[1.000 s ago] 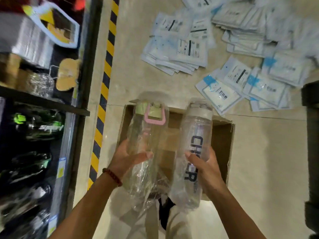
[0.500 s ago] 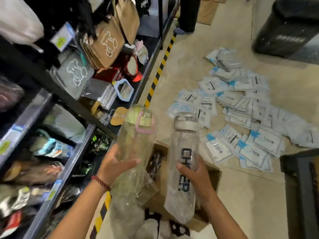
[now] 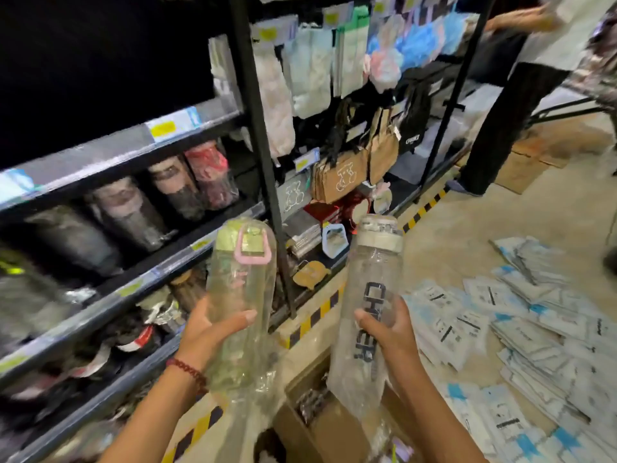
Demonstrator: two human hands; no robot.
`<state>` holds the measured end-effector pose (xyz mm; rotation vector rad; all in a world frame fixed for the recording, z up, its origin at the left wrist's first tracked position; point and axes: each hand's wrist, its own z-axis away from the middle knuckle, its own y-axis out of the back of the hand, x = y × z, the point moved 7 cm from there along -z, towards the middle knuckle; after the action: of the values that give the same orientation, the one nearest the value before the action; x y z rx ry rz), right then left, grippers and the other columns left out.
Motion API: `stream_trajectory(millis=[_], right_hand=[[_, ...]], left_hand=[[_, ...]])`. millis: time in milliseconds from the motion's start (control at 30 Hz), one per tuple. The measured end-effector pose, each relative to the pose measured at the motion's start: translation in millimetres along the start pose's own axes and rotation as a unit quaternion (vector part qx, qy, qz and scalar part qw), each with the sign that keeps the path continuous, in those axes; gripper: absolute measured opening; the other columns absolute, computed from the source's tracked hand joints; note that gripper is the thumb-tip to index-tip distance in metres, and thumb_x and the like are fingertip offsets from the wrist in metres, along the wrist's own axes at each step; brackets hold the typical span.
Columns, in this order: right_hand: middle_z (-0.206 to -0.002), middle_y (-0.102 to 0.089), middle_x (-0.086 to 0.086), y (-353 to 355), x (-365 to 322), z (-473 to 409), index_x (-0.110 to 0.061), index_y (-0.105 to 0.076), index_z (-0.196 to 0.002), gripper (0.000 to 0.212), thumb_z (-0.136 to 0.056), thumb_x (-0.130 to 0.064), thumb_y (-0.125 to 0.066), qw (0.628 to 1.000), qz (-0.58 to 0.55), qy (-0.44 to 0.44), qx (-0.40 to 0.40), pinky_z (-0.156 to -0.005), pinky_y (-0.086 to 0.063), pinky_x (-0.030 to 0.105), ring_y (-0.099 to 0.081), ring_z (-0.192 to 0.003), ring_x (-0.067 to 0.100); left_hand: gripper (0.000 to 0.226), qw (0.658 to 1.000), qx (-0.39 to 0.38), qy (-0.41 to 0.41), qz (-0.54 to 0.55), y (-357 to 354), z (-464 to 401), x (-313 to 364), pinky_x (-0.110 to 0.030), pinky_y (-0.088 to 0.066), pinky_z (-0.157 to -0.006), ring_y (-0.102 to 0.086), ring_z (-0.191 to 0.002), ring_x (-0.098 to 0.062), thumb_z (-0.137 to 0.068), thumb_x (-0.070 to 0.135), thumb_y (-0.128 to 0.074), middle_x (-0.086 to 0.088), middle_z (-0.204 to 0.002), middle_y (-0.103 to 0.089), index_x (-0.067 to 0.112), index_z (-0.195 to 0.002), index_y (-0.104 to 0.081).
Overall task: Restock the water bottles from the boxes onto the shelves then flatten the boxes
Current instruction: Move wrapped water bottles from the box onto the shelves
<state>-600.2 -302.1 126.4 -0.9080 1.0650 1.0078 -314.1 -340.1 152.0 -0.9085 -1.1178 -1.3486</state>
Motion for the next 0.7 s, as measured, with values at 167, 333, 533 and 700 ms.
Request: stream_trajectory(millis=[167, 333, 533, 700], right_hand=[[-0.110, -0.065, 0.005, -63, -23, 0, -0.034, -0.049, -0.111, 0.065, -0.053, -0.032, -0.079, 0.996, 0.003, 0.021, -0.086, -0.078, -0.058, 0.042, -0.067, -0.096, 0.021], [-0.117, -0.062, 0.004, -140, -26, 5, -0.030, -0.046, -0.124, 0.079, -0.057, -0.036, -0.086, 0.986, 0.021, 0.026, -0.166, -0.081, -0.056, 0.042, -0.064, -0.102, 0.020], [-0.116, -0.063, 0.003, -242, -4, 16, -0.025, -0.040, -0.135, 0.076, -0.071, -0.016, -0.082, 0.969, 0.023, -0.007, -0.246, -0.068, -0.053, 0.027, -0.065, -0.099, 0.018], [-0.117, -0.063, 0.008, -317, 23, 18, -0.023, -0.041, -0.133, 0.073, -0.073, -0.012, -0.080, 0.964, 0.027, -0.042, -0.263, -0.073, -0.055, 0.036, -0.066, -0.098, 0.023]], left_hand=[[0.088, 0.992, 0.117, -0.035, 0.023, 58, 31, 19, -0.026, -0.050, -0.070, -0.065, -0.094, -0.017, -0.033, 0.047, -0.082, 0.000, -0.104, -0.067, 0.017, -0.111, -0.057], [0.079, 0.977, 0.201, -0.048, 0.054, 118, 59, 24, -0.027, -0.050, -0.073, -0.065, -0.093, -0.012, -0.035, 0.048, -0.080, 0.002, -0.104, -0.066, 0.024, -0.107, -0.057], [0.075, 0.959, 0.277, -0.024, 0.060, 206, 75, 3, -0.023, -0.048, -0.069, -0.063, -0.092, -0.008, -0.036, 0.046, -0.082, 0.006, -0.102, -0.066, 0.028, -0.104, -0.056], [0.086, 0.953, 0.297, 0.012, 0.054, 260, 64, -29, -0.028, -0.050, -0.075, -0.064, -0.092, -0.011, -0.032, 0.051, -0.080, 0.002, -0.103, -0.067, 0.021, -0.108, -0.057]])
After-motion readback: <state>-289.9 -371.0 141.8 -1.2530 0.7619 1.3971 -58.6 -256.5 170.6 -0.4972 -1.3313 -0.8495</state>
